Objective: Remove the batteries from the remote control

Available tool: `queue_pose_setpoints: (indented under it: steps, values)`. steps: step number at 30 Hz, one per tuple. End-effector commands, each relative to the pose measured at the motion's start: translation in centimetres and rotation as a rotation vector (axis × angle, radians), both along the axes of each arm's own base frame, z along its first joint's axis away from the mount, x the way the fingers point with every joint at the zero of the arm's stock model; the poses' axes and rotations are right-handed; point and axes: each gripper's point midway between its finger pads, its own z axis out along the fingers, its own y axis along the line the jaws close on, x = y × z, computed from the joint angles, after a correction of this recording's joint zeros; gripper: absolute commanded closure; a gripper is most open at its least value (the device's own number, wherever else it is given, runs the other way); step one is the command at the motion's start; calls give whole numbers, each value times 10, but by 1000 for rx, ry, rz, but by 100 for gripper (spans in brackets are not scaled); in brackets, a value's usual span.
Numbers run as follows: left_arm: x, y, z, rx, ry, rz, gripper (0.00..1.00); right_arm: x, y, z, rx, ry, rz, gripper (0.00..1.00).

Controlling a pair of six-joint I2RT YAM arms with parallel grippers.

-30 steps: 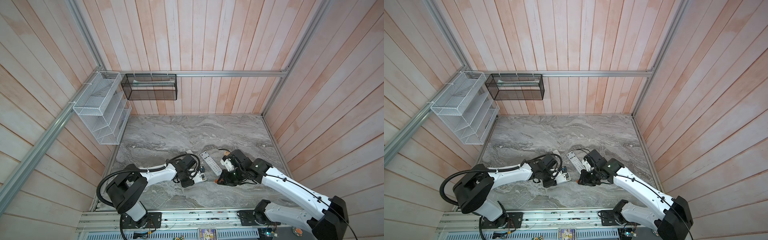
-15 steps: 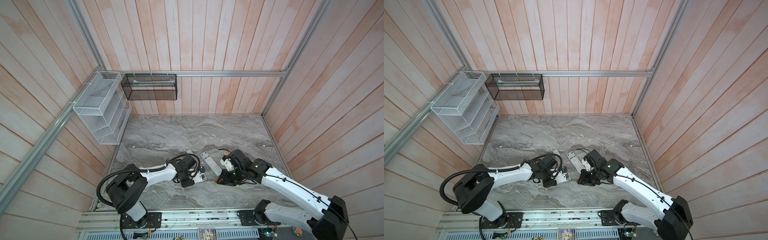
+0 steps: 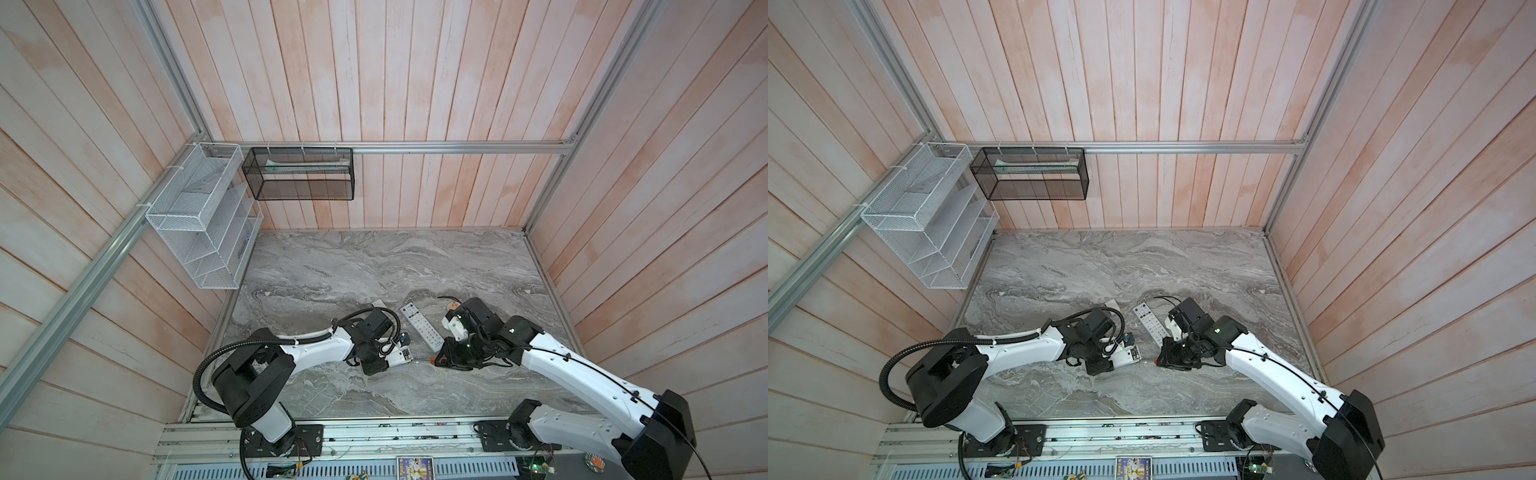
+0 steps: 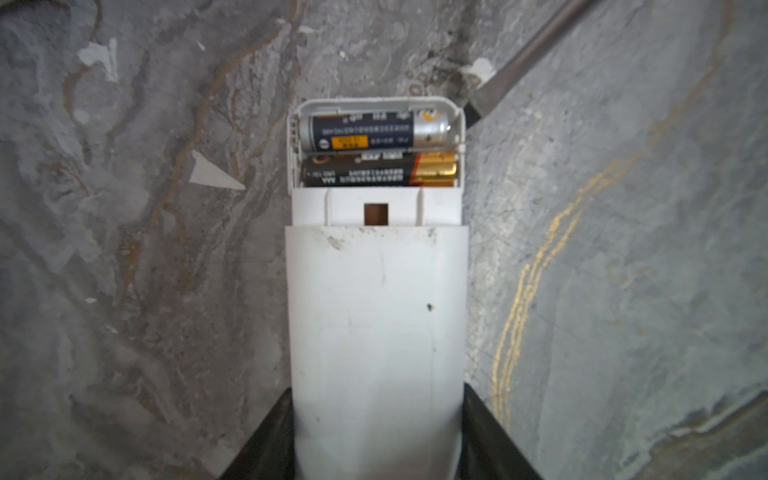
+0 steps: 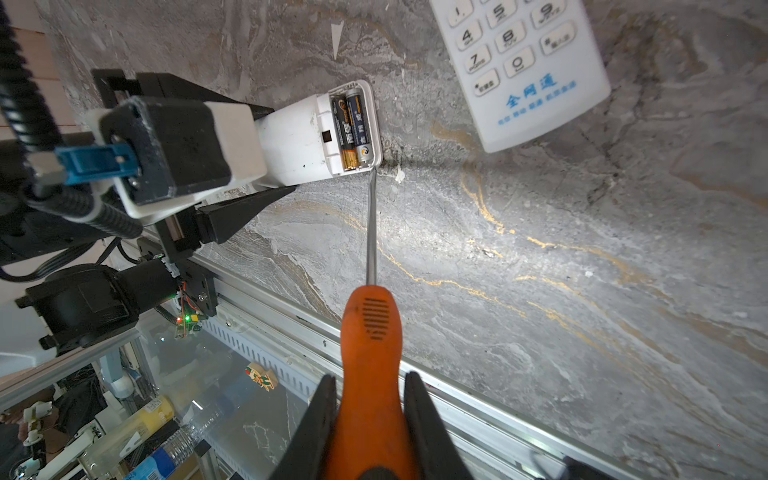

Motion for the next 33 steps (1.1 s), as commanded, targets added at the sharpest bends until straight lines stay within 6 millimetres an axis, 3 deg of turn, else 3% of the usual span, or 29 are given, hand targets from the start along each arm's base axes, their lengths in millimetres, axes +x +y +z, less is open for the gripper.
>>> queue_pose_setpoints:
  steps: [1, 33]
  values:
    - [-8, 7, -12, 45, 25, -8, 50, 15, 8, 11, 31, -64, 5, 97]
    - [-10, 10, -19, 68, 46, -5, 50, 18, 14, 22, 53, -73, 27, 97]
